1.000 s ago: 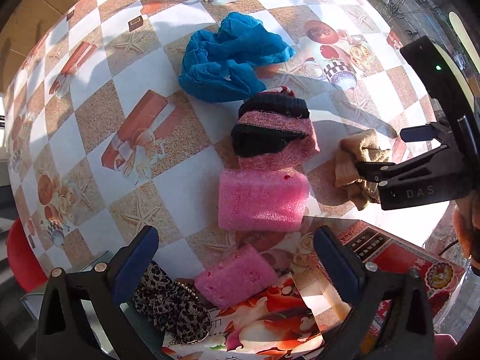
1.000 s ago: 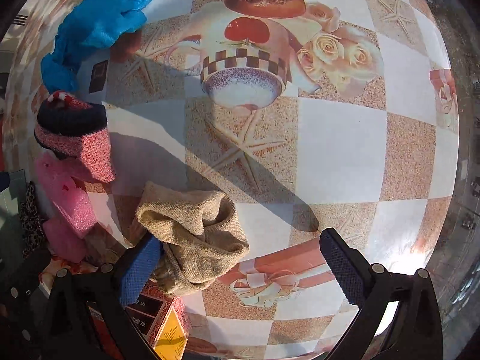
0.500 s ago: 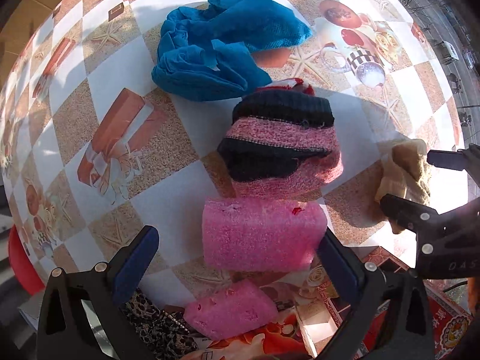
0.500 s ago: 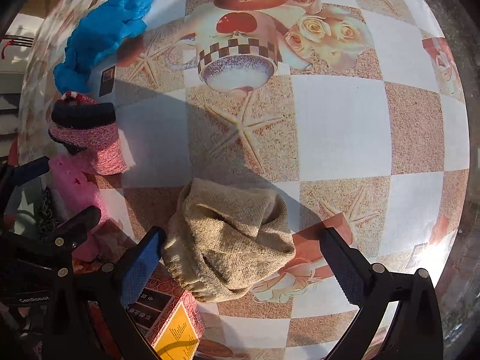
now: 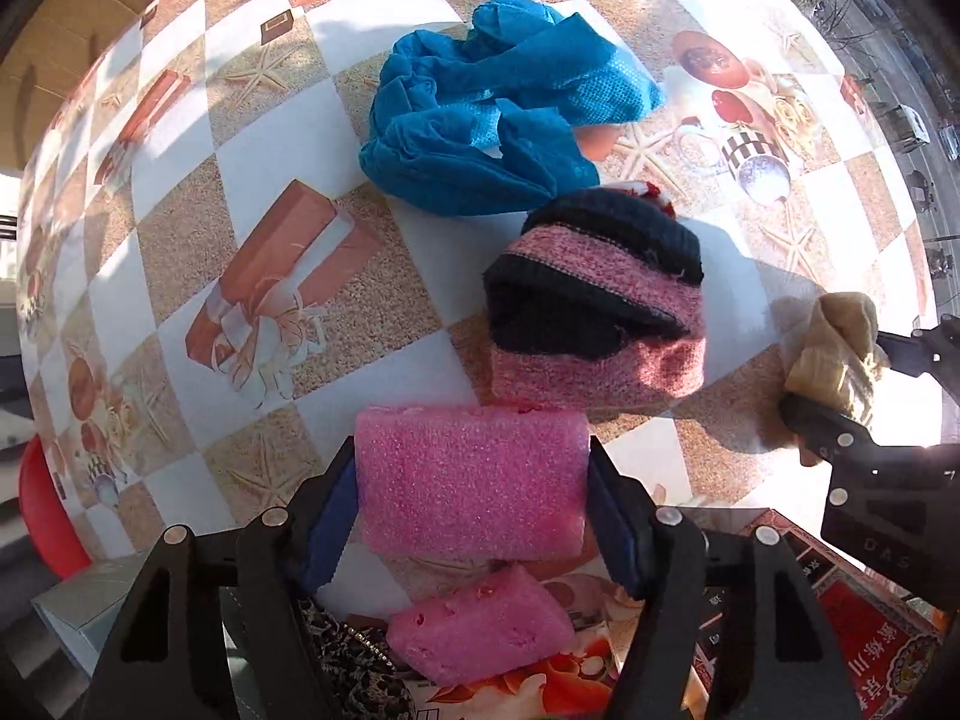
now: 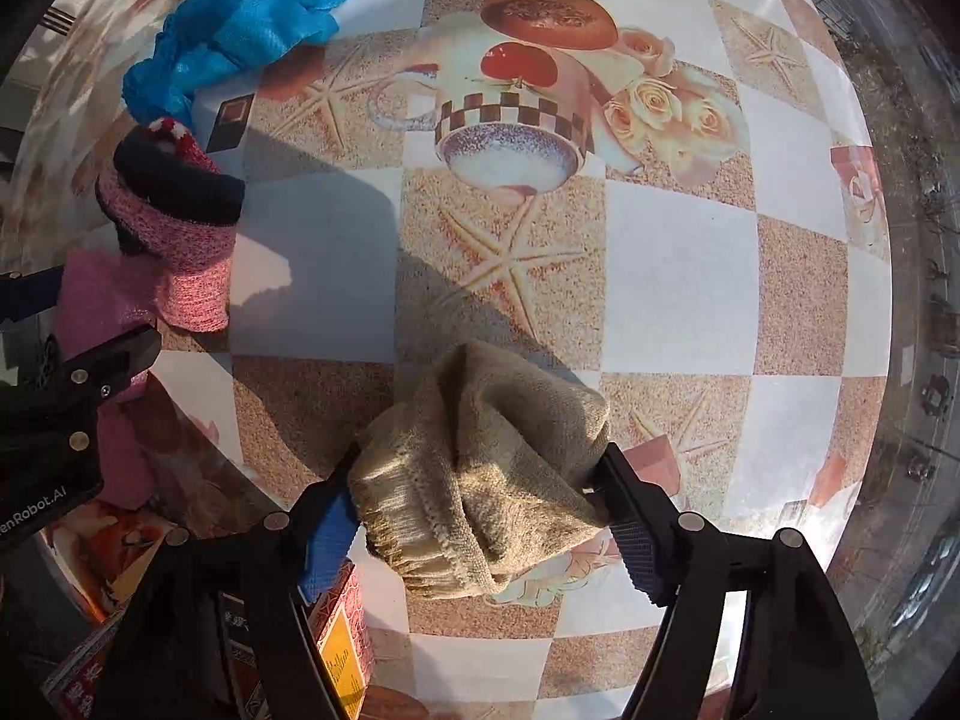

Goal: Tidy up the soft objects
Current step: 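Grasp the pink foam block with left tool while right tool grasps the beige sock, then lift the foam block and sock and carry them over the white box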

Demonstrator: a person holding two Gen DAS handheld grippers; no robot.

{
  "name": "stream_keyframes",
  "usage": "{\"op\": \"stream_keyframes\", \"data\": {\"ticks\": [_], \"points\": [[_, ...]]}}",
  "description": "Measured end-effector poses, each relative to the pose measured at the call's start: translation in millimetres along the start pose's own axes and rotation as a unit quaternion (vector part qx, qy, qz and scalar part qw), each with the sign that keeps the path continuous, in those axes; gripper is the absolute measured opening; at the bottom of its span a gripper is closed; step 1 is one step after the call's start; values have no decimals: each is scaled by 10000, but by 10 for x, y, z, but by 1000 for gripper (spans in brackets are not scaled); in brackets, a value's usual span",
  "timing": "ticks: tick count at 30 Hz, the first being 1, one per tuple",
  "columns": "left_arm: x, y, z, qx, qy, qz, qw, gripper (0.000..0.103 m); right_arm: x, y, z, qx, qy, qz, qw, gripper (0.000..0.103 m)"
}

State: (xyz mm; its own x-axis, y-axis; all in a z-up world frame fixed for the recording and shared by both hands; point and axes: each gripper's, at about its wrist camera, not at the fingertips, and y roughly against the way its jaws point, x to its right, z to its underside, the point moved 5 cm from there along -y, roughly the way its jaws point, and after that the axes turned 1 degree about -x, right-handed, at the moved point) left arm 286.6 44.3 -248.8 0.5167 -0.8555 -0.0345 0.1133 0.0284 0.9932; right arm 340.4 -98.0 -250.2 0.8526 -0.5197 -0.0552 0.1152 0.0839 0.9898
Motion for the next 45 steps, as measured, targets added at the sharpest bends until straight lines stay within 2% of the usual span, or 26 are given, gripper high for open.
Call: {"op": "stream_keyframes", "data": {"ticks": [1,7,10,12,13,15,17,20,25,31,38,45], "points": [[-68,48,49,55,22,-3,10000,73,-15,40,-5,60,30,-54,10000,40],[-191,443,182,444,232,-12,9987,73,28,402,-84,399,-387,-727,9958,40],[-209,713,305,743,262,-25,9969,73,154,666,-131,586,-581,-903,9925,40],[-226,867,532,938,294,-28,9952,73,180,850,-137,701,-704,-1050,9895,40],[-293,891,758,1022,323,-20,9942,73,167,881,-85,766,-747,-1106,9881,40],[-312,1006,888,1148,381,16,9927,73,128,1037,-32,890,-785,-1197,9857,40],[-348,1247,1273,1291,432,29,9907,73,54,1157,130,1022,-781,-1264,9836,40],[-442,1423,1500,1482,493,35,9877,73,-69,1370,218,1178,-737,-1422,9800,40],[-624,1622,1893,1685,568,-55,9841,73,-595,1692,390,1395,-455,-1636,9756,40],[-941,1733,2444,1814,884,-168,9793,73,-1442,1972,516,1492,225,-1827,9715,40],[-1333,1760,3103,1867,1427,-416,9711,73,-2468,1890,653,1221,1055,-1976,9669,40],[-1566,1662,3545,1795,1989,-488,9622,73,-3093,1904,760,1136,1746,-1883,9598,40]]}}
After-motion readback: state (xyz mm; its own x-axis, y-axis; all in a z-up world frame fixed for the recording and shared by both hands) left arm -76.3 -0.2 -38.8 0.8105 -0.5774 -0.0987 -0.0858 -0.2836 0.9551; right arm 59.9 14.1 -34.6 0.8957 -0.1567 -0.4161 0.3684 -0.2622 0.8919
